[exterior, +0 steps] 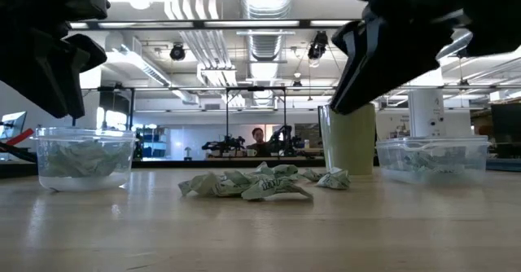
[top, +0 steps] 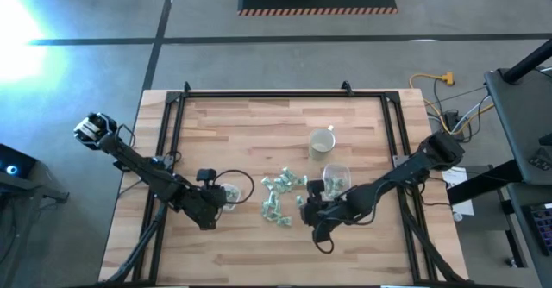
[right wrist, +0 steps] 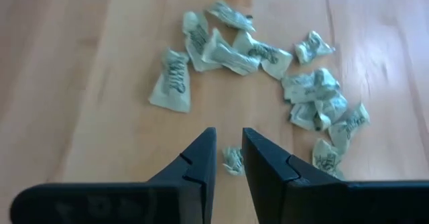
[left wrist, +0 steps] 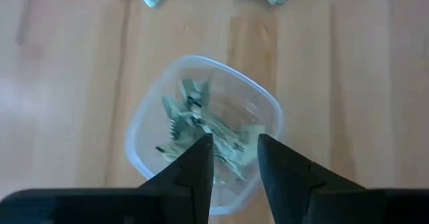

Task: Pick and place Stevia / Truvia into bins
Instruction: Put the stevia packet into the right transparent container, then put the stevia packet into the left transparent container

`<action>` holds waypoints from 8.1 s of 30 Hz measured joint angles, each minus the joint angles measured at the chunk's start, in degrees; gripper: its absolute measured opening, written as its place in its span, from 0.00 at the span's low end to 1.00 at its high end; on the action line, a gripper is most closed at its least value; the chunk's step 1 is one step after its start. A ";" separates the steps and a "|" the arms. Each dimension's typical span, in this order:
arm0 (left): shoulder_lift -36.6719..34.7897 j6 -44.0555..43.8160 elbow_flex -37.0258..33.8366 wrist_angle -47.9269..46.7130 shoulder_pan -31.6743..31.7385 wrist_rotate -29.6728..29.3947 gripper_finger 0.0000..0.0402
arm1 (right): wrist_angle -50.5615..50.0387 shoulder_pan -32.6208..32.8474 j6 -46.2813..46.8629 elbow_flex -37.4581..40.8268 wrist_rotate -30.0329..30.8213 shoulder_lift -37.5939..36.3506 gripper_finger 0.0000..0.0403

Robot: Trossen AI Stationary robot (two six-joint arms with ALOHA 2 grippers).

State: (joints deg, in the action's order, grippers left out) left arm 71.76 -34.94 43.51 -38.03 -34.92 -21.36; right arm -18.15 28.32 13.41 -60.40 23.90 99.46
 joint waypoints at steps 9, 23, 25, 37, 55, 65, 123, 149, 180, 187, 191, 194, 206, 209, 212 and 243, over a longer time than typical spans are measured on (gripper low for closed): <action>-0.41 -0.76 0.00 0.01 -0.04 0.60 0.25 | 5.78 -1.53 1.20 5.43 -0.62 0.00 0.31; -5.58 -0.72 0.00 0.01 -0.07 -2.04 0.25 | 11.57 -3.19 1.40 7.60 -3.27 2.58 0.40; -7.02 -0.72 0.00 0.05 -0.07 -4.19 0.25 | 11.46 -3.53 1.03 7.52 -3.58 4.02 0.39; -7.02 -0.44 0.04 -0.01 -0.09 -6.03 0.25 | 10.85 -4.53 -0.07 7.19 -3.58 5.11 0.34; -7.07 -0.34 0.04 0.05 -0.09 -5.77 0.25 | 9.42 -4.75 -3.15 7.16 -4.88 5.29 0.04; -7.07 -0.34 0.04 0.04 -0.09 -5.79 0.25 | 8.43 -4.37 -7.90 3.78 -2.43 5.21 0.02; 2.56 31.61 0.02 30.85 -0.07 -4.20 0.25 | -50.66 4.84 35.57 -12.59 10.26 4.13 0.29; 29.91 49.02 10.92 40.47 2.95 0.06 0.25 | -42.97 6.71 26.42 -15.20 14.25 4.11 0.17; 33.85 45.67 11.43 36.51 7.96 1.88 0.09 | -42.51 6.71 26.42 -15.15 14.20 4.11 0.15; 33.85 45.81 12.05 36.55 7.96 1.49 0.01 | -42.51 6.71 26.43 -15.13 14.19 4.13 0.16; 33.43 46.06 12.47 37.58 7.96 -0.06 0.00 | -42.51 6.71 26.43 -15.13 14.17 4.13 0.16; 32.29 46.12 12.83 37.79 7.80 -0.56 0.00 | -42.51 6.71 26.42 -15.13 14.16 4.13 0.15; 22.84 44.80 11.80 31.12 3.08 -13.20 0.00 | -42.56 6.70 26.42 -15.05 14.16 4.13 0.15; 19.14 41.72 11.24 25.83 1.29 -18.90 0.00 | -42.52 6.71 26.43 -14.85 14.14 4.15 0.15; 15.44 34.97 10.80 17.04 -0.30 -23.21 0.00 | -42.50 6.69 26.43 -14.80 14.15 4.15 0.15; 9.41 -0.85 5.46 -9.26 -1.70 -5.82 0.00 | -41.55 6.66 26.42 -14.80 14.23 4.15 0.14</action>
State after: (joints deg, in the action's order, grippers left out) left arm 81.17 -35.79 48.97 -47.29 -36.62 -27.18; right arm -59.70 34.98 39.83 -75.20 38.13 103.61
